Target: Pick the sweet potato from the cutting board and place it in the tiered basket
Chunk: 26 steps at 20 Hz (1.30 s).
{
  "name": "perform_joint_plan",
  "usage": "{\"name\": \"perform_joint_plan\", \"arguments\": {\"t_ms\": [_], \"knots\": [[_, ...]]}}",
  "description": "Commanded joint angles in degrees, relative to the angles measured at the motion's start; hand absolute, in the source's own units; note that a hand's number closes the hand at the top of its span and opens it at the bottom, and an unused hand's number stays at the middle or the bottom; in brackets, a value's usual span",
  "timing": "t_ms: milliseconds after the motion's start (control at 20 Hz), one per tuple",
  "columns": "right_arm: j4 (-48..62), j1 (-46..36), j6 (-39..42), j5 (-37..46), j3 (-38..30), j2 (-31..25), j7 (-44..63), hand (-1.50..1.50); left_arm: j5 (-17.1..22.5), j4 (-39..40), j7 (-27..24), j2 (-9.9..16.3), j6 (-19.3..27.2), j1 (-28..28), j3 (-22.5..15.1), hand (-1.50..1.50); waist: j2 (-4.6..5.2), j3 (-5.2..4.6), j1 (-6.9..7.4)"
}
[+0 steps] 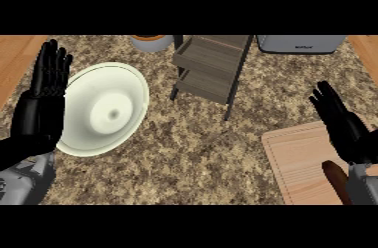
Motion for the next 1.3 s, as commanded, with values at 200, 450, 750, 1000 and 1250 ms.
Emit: {"name": "perform_joint_plan", "arguments": {"t_ms": [200, 450, 750, 1000, 1250], "knots": [[6.58, 7.54, 22.71, -11.03, -3.09, -4.81, -5.65, 1.50, 3.75, 10.81, 10.63, 4.64, -3.74, 14.26, 0.32, 0.00, 1.69, 0.73, -0.58], [3.49, 13.63, 28.27, -5.44, -7.63, -5.01, -26.52, -1.50, 7.43, 14.74, 15.02, 5.28, -7.25, 18.13, 0.46, 0.00, 0.57, 0.58, -2.90], [2.75, 18.38, 6.76, 23.85, -8.12, -21.90, -24.59, -1.50, 7.16, 15.21, 13.88, 5.83, -8.06, 20.31, 0.41, 0.00, 0.48, -0.08, -2.61], [-1.97, 21.83, 1.67, 34.42, -4.76, -26.73, -17.84, -1.50, 8.42, 16.21, 13.51, 8.17, -11.37, 20.27, 2.59, 0.00, 0.38, 0.13, -1.34], [-10.47, 20.48, 12.08, 36.10, 1.56, -29.77, -5.43, -1.50, 8.11, 16.48, 14.44, 6.92, -12.57, 18.19, 2.40, 0.00, 0.48, 0.23, -0.76]]}}
